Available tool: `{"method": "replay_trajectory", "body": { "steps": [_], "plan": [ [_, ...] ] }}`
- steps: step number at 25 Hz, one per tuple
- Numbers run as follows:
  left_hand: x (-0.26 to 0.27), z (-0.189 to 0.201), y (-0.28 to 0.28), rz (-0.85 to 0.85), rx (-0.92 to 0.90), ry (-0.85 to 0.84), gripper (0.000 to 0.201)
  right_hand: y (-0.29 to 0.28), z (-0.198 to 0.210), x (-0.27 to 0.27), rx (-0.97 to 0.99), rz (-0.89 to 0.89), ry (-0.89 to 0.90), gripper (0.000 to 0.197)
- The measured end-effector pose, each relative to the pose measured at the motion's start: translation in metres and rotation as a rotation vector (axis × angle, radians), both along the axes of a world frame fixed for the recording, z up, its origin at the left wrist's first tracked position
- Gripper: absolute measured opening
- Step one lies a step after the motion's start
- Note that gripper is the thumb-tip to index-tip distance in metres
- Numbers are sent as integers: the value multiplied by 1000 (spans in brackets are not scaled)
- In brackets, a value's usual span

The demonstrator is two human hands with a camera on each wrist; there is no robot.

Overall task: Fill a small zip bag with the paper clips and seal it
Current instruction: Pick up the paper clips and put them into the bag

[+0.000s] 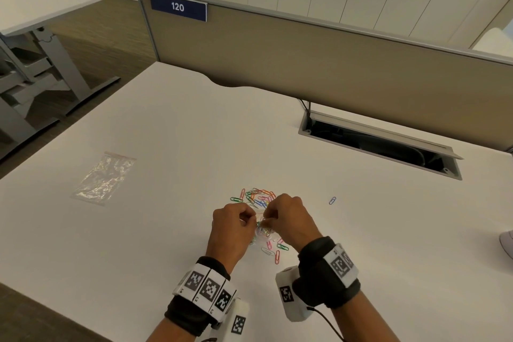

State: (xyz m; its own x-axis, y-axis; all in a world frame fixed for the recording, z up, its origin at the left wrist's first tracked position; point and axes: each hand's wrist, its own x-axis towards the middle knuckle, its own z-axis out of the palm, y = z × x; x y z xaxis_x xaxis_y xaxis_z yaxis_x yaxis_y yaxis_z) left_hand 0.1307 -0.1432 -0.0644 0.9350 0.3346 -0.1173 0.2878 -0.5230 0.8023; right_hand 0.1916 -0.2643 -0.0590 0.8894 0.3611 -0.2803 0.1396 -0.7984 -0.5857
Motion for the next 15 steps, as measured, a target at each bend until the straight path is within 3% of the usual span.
{"method": "replay_trajectory", "body": {
  "steps": [7,12,15],
  "plan": [
    [1,2,4,11,9,-7,16,-9,-3,-17,309,-48,118,12],
    [1,14,22,58,35,-51,8,-14,1,-20,601,-228,-47,7],
    [-1,25,44,106,37,-104,4,-23,-20,-25,388,-213,-197,22]
  ]
}}
